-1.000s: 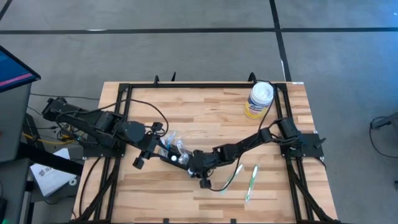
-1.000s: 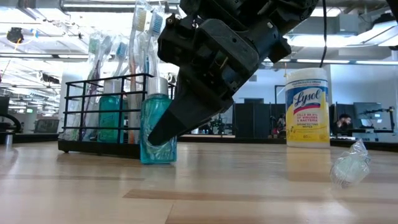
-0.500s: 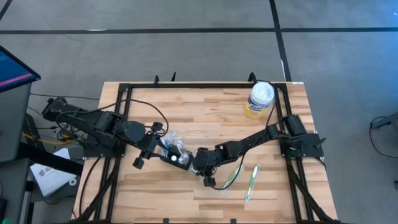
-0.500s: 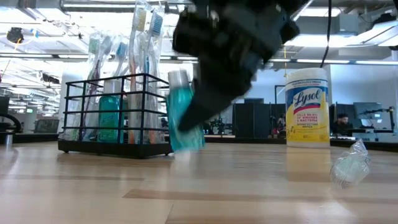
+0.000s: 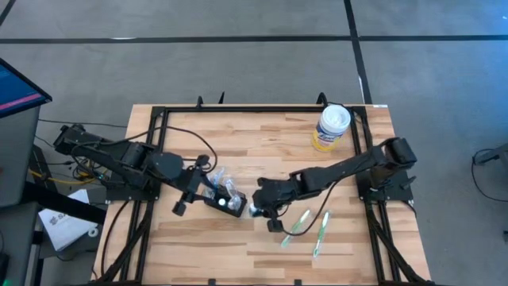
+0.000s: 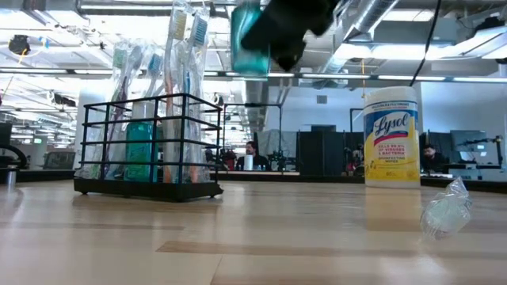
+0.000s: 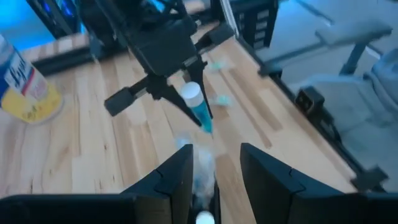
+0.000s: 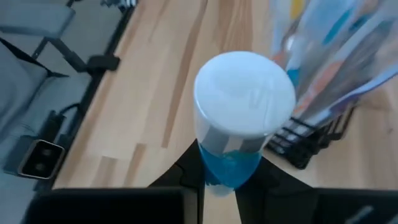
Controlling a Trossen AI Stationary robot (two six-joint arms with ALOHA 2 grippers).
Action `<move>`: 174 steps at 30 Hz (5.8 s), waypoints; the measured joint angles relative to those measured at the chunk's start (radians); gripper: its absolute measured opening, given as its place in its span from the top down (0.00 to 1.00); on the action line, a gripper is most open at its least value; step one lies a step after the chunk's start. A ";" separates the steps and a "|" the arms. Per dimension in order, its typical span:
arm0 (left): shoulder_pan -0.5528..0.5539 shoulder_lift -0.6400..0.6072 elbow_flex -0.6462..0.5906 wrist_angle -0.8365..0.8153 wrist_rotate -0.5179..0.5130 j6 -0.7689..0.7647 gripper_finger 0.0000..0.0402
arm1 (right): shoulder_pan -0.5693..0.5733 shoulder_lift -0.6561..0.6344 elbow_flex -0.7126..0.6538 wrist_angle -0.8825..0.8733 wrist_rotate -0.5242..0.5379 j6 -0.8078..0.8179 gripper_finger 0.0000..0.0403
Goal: Pick & Place toothbrushing station
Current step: Put the blue mouthwash into the middle compartment of the wire organizer
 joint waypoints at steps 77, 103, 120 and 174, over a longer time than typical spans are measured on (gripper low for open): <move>0.146 0.564 0.440 -0.079 0.018 -0.094 0.57 | -0.022 -0.117 0.081 -0.151 0.220 -0.041 0.89; 0.147 0.565 0.440 -0.090 -0.054 -0.096 0.79 | -0.023 -0.117 0.081 -0.157 0.247 -0.045 0.86; 0.132 0.542 0.437 -0.130 -0.061 -0.070 0.79 | -0.021 -0.121 0.087 -0.176 0.260 -0.046 0.77; 0.034 0.047 0.003 -0.154 -0.177 -0.368 0.79 | -0.021 -0.119 0.083 -0.191 0.260 -0.045 0.77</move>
